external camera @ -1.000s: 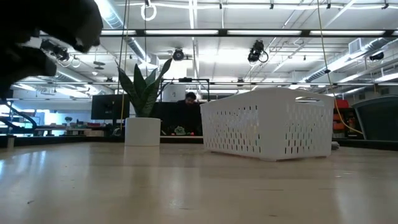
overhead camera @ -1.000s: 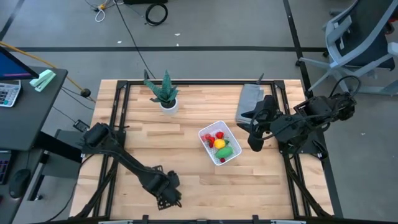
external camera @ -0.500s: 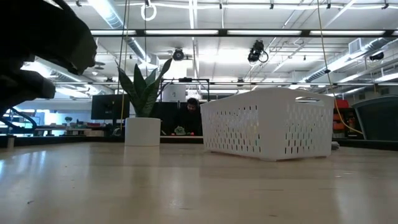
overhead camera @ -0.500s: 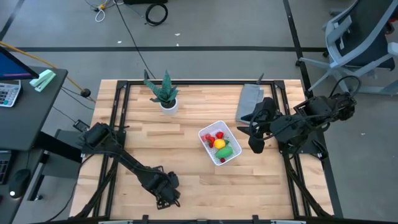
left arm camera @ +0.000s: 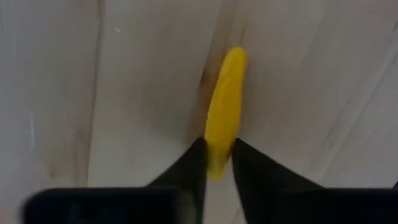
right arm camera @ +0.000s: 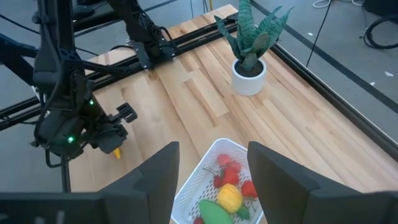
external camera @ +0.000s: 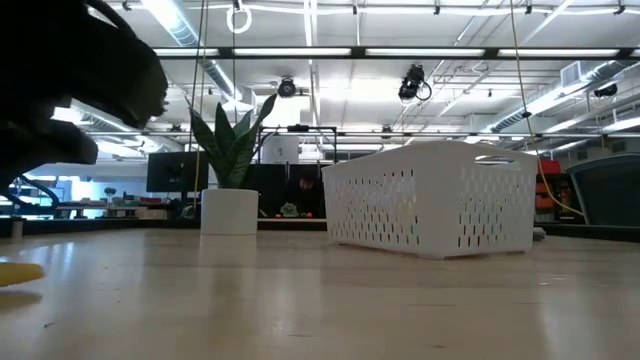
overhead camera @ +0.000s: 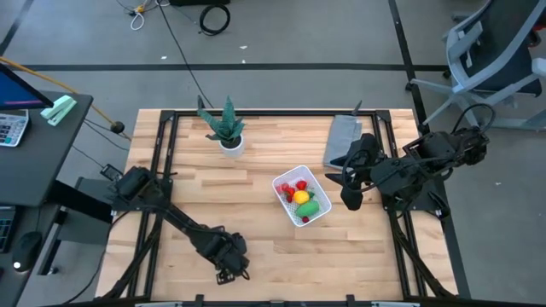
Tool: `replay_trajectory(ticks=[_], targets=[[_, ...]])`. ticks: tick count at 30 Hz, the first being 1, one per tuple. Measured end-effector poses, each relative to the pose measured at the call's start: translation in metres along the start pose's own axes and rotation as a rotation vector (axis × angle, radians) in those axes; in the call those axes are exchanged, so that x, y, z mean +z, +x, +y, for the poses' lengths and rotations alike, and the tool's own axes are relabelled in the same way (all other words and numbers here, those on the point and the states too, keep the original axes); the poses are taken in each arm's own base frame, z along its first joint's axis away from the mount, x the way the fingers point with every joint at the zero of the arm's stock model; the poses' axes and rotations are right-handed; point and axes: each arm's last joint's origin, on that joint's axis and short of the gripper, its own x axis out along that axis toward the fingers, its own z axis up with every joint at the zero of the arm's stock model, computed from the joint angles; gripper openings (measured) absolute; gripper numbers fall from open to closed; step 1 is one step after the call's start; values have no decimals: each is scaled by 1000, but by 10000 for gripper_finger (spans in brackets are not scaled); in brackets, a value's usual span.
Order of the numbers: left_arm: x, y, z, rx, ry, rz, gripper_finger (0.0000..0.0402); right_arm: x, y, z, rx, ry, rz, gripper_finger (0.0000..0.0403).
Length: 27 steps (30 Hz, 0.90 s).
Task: Pick and placing Produce into tupperware
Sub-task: Put the yellow corn into the white basket
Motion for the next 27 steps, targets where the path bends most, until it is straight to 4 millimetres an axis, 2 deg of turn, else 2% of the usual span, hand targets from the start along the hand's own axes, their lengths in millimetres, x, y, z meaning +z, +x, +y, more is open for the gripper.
replay_trajectory(ticks=[2, 4, 9, 13, 16, 21, 27], targets=[[5, -1, 1, -14, -11, 4, 36, 0, 0, 0, 0, 0, 0, 199], [16, -6, -4, -60, -3, -44, 15, 0, 0, 0, 0, 0, 0, 199], [51, -36, -8, -100, 61, -177, 13, 1, 0, 1, 11, 44, -12, 199], [87, -64, 4, -66, 65, -321, 9, 11, -7, 3, 74, 113, -67, 199], [118, -86, 24, -26, 23, -438, 11, 22, -24, -1, 112, 108, -115, 199], [160, -110, 73, 28, -37, -549, 9, 40, -48, -10, 136, 106, -209, 199], [187, -121, 122, -4, -91, -611, 9, 44, -56, -14, 126, 60, -233, 199]])
